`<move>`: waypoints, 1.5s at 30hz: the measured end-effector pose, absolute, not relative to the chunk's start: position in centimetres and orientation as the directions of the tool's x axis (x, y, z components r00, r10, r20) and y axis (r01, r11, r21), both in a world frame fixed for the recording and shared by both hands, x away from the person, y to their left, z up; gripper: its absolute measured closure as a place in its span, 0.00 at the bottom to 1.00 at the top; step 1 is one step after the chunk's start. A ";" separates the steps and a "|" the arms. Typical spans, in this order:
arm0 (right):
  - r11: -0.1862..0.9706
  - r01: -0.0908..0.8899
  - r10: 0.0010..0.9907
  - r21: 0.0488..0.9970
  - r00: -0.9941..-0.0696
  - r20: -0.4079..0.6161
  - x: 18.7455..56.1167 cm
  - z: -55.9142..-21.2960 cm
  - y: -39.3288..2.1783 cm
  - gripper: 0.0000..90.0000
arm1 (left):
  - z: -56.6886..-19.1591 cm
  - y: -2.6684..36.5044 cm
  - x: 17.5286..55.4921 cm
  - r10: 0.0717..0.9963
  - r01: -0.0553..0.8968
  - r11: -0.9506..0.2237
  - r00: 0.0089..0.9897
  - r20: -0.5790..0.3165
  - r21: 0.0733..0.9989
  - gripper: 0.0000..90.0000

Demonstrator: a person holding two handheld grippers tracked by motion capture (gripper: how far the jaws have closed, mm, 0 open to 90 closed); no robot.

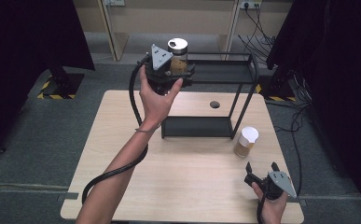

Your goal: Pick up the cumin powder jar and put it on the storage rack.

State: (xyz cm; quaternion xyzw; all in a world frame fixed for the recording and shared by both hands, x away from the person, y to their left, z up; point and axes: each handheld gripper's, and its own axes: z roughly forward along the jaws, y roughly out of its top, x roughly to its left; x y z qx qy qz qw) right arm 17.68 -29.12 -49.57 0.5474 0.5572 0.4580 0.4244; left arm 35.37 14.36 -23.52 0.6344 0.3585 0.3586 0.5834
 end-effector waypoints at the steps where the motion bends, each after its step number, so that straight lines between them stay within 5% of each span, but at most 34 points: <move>1: -0.019 0.222 0.999 0.975 -0.041 0.029 17.7 -49.6 -29.1 0.06 | -23.6 14.4 35.2 0.872 0.033 -0.061 0.489 0.037 0.998 0.02; 45: -0.015 0.222 0.999 0.975 -0.038 0.024 17.7 -49.5 -29.0 0.06 | -29.8 16.3 29.9 0.831 -0.046 -0.105 0.544 0.113 0.993 0.02</move>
